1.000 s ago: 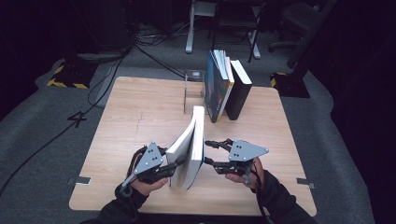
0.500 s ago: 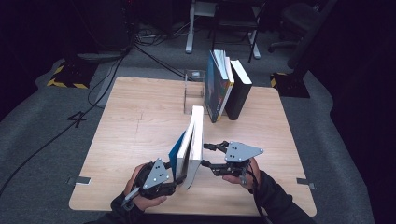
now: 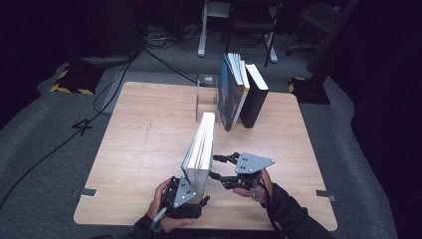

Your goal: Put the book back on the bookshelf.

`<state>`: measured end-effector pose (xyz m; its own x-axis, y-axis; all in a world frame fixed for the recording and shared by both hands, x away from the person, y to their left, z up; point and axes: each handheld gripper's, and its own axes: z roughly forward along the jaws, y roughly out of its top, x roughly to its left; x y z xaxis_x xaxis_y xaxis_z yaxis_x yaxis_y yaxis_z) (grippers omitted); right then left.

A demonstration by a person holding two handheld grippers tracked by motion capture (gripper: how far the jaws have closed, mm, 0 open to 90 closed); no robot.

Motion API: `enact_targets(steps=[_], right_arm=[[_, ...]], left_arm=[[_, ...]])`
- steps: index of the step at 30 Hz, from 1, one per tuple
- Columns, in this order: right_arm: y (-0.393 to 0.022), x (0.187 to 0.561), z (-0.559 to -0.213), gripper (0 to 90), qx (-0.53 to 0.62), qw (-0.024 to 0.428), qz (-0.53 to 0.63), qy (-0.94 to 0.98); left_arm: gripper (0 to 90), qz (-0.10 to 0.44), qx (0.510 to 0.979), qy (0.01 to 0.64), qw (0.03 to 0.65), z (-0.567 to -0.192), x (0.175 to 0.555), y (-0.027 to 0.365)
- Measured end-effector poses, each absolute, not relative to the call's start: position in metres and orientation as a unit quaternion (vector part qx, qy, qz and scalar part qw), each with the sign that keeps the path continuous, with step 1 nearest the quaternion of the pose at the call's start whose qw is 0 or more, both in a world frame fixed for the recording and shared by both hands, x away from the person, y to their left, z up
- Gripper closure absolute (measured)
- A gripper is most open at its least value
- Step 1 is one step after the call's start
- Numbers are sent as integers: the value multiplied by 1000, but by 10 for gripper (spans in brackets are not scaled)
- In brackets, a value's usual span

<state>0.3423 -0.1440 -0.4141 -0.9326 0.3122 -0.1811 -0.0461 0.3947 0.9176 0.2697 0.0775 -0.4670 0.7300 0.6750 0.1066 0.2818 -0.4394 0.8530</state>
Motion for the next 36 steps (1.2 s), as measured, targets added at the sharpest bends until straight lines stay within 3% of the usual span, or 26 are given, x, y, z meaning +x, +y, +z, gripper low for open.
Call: enact_targets(steps=[5,13,23,36], right_arm=[[-143,341,-415,475,84,170,547,816],[-143,343,-415,454,89,175,543,816],[-153,345,-411,464,106,202,544,808],[-180,354,-413,419,134,215,521,815]], left_arm=[[258,248,795,317,454,-468,273,75],[323,239,796,314,459,-465,276,80],[586,217,790,333,466,-463,281,111],[593,147,809,286,491,-461,294,140]])
